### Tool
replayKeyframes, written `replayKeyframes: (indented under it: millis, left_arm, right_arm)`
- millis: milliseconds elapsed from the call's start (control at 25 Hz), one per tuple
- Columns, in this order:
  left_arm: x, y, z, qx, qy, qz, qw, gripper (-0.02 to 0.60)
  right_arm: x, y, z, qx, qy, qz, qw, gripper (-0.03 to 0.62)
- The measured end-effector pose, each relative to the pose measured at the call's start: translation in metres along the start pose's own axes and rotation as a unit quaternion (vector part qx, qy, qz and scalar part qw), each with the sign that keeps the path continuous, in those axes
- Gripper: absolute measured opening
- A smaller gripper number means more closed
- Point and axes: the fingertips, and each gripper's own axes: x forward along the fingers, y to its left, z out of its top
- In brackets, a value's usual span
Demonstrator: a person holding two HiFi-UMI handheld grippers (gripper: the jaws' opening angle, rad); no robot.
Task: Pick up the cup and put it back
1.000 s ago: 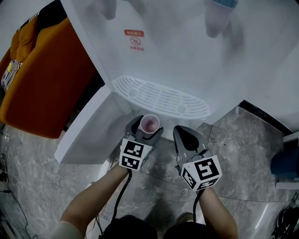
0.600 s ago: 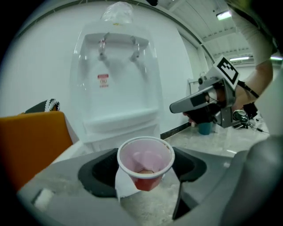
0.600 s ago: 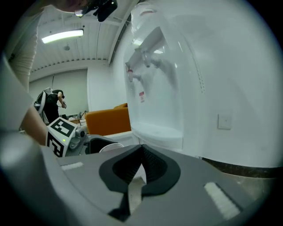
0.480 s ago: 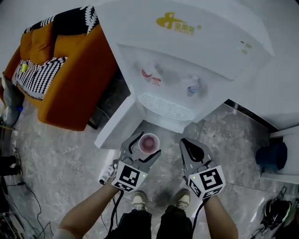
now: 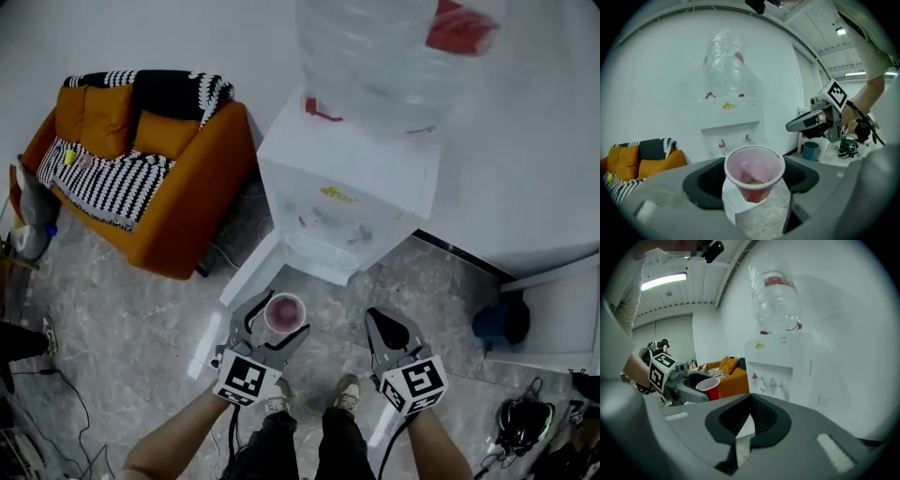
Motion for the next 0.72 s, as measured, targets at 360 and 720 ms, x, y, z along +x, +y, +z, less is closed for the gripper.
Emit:
replayKeyframes:
  millis: [360,720]
  left_arm:
    - [-0.079,0.014,0.127,0.012,0.002,-0.009,0.9999,0.38]
    - [-0.155,0.033,0.248,0.071,-0.019,0.007,0.9973,0.38]
  right_arm:
    - [-0.081,0.052,0.152,-0.043,-0.015,0.001,0.999,0.003]
    - [-0.14,0.105,0.283,-0.081,-0.078,-0.008,0.994,0.003]
